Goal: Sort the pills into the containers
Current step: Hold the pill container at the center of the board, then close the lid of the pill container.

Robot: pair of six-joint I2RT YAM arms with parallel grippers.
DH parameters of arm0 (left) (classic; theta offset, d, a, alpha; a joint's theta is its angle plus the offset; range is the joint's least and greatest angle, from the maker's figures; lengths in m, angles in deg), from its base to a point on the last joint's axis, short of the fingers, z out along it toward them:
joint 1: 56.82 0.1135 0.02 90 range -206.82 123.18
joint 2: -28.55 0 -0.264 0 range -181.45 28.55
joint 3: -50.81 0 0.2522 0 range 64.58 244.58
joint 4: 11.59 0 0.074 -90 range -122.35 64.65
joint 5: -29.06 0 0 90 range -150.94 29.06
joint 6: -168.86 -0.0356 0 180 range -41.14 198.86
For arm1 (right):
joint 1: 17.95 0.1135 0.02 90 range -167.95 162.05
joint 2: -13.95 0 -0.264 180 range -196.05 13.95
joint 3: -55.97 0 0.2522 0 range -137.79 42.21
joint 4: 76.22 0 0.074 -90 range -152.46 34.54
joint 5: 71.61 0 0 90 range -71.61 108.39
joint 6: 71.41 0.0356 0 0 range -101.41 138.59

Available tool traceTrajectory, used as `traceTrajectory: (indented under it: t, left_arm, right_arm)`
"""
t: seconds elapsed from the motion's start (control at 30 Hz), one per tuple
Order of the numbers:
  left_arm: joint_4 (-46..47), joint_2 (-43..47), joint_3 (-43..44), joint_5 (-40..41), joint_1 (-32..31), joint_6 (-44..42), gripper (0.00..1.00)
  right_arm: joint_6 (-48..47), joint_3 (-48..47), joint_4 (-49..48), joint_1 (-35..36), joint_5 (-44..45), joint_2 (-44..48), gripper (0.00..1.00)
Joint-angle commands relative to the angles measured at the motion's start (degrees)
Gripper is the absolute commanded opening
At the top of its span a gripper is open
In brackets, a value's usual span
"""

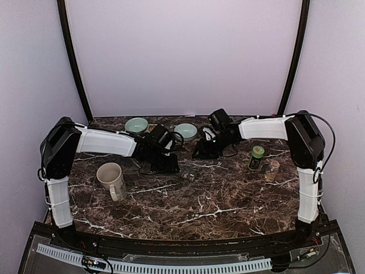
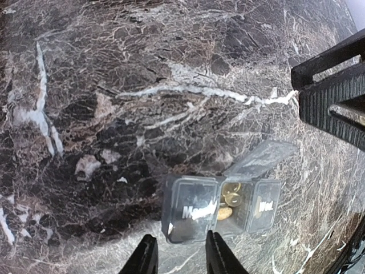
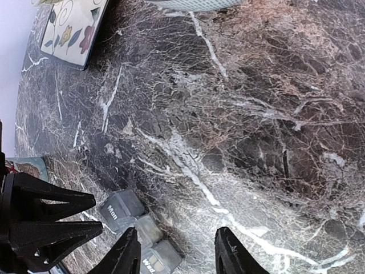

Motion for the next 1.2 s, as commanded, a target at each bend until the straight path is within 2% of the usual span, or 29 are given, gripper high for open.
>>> traceTrajectory:
  t: [0.0,1.17]
  left_arm:
    - [-0.8,-0.5,1.7,0.0,0.8,-0.8,0.33]
    - [-1.6,-2.6,3.5,-2.9,1.8,-1.9,0.31]
  right_arm:
    - [-0.1,-0.3,-1.5,0.5,-1.3,-1.7,0.46]
    - [-0.4,0.8,-1.3,1.8,-2.4,-2.5,0.46]
